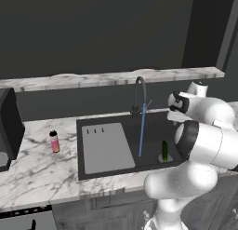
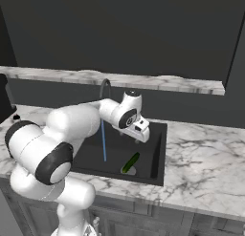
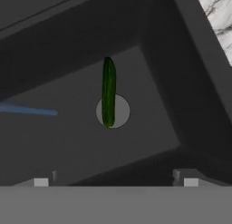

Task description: Turn on the sink faucet. Then move the cucumber from the counter to the sink. Turn off the sink. Move the vegetable from the sink to the pot next to the stove. Finally move the pot to the rear left burner.

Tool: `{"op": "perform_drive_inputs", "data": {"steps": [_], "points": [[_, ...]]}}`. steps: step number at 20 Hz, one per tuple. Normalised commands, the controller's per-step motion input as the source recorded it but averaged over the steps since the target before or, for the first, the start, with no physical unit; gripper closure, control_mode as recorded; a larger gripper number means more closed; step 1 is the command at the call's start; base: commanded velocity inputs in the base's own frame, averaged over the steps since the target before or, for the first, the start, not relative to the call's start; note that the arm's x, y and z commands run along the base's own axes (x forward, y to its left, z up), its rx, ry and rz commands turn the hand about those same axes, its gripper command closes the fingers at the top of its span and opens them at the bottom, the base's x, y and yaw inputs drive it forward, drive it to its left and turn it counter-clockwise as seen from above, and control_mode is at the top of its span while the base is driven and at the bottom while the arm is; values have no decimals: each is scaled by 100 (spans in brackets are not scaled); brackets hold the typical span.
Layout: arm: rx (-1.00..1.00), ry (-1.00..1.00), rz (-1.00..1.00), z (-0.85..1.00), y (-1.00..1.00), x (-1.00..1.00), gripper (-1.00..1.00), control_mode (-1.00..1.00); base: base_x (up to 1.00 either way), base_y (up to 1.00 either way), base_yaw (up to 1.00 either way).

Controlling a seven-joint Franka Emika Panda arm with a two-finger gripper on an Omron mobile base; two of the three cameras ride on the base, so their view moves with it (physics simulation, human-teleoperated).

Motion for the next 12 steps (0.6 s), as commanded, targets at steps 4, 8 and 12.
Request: {"op": "perform_drive_inputs", "data": {"steps": [4, 8, 12], "points": [[0, -10, 17, 50, 0, -19, -100, -100, 0, 0, 0], [0, -19, 25, 35, 0, -8, -100, -100, 0, 0, 0], [0, -12, 19, 13, 0, 0, -100, -100, 0, 0, 0]]}}
